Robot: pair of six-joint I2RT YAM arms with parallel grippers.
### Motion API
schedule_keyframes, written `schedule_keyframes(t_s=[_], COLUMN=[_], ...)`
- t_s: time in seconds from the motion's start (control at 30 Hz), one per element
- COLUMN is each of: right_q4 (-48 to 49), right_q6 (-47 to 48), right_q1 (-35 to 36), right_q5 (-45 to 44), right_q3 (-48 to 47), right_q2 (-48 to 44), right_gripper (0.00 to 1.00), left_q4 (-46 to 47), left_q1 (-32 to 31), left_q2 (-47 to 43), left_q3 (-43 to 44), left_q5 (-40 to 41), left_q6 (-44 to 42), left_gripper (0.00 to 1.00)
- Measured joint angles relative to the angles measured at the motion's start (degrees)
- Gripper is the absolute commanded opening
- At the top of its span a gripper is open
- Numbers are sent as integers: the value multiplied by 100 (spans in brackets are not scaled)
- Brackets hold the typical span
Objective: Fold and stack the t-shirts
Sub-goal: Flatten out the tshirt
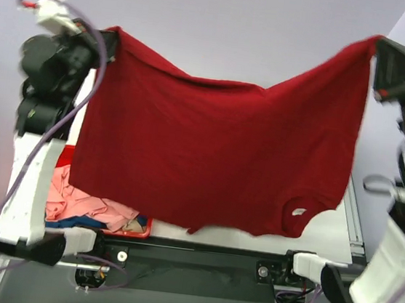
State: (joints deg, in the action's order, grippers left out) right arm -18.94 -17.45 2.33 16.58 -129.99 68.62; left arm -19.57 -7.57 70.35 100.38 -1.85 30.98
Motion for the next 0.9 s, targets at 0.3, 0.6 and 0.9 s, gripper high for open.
schedule_keyframes(t_s=[0.3,0.6,0.9], right_q4=[-544,-684,-310], right_q6=[282,608,1414], right_q1=[0,-2,-2], right_q5=[-50,-566,-1322], right_q3=[317,219,120], right_q2=[1998,1377,-74], right_gripper=[0,0,0], left_q4=[-896,66,1110], left_q1=[0,-7,-83], left_q2=[1993,286,-1215], left_q3=[140,-1202,-1744], left_q5=[-455,-83,767], left_q6=[122,813,927], left_gripper=[0,0,0])
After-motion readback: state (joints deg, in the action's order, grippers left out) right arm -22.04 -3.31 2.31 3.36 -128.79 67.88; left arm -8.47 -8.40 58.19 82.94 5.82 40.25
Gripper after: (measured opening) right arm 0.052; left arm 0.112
